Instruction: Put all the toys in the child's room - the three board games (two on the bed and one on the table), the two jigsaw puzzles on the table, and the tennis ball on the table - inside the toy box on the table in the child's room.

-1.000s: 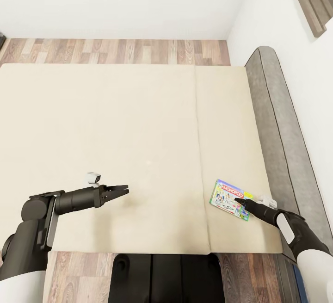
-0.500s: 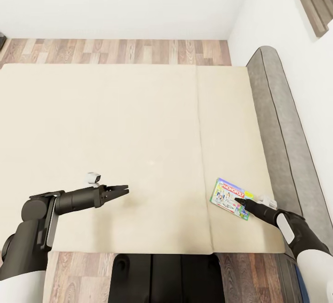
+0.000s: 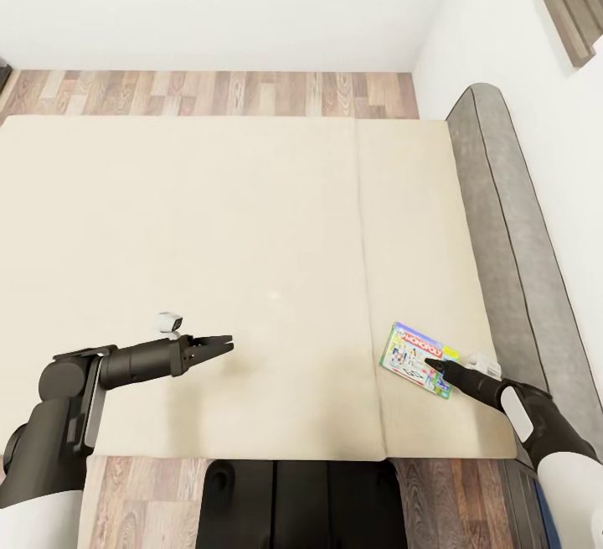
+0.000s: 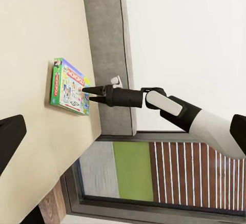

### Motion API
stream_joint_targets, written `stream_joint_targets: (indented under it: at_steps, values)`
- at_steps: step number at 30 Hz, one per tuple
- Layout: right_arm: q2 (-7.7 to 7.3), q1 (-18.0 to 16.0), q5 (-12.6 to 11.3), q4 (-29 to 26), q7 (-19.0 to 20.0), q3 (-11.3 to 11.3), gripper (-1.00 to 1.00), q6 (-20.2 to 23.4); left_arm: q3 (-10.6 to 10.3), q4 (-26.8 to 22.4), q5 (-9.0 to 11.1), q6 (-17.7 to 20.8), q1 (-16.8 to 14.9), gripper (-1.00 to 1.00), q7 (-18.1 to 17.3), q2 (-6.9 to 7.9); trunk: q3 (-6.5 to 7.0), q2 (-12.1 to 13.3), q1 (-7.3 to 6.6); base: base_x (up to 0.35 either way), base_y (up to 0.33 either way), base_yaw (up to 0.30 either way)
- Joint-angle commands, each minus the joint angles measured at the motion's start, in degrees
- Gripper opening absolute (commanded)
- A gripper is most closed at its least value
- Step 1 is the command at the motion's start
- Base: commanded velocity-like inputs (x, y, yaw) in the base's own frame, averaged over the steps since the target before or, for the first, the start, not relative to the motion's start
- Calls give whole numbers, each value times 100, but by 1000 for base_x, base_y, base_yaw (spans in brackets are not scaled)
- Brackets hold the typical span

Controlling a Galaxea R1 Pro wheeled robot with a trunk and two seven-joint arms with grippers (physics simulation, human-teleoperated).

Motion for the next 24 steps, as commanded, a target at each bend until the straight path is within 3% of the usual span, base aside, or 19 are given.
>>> stream_joint_targets:
  at_steps: [1, 24]
  values:
    - [4, -1, -32, -5, 11, -20, 100, 49, 5, -5, -49, 59, -3, 100, -46, -2, -6, -9, 3, 0, 0, 0]
    - [11, -4, -31, -5, 58, -22, 100, 56, 5, -5, -49, 59, -3, 100, -46, -1, -6, -9, 3, 0, 0, 0]
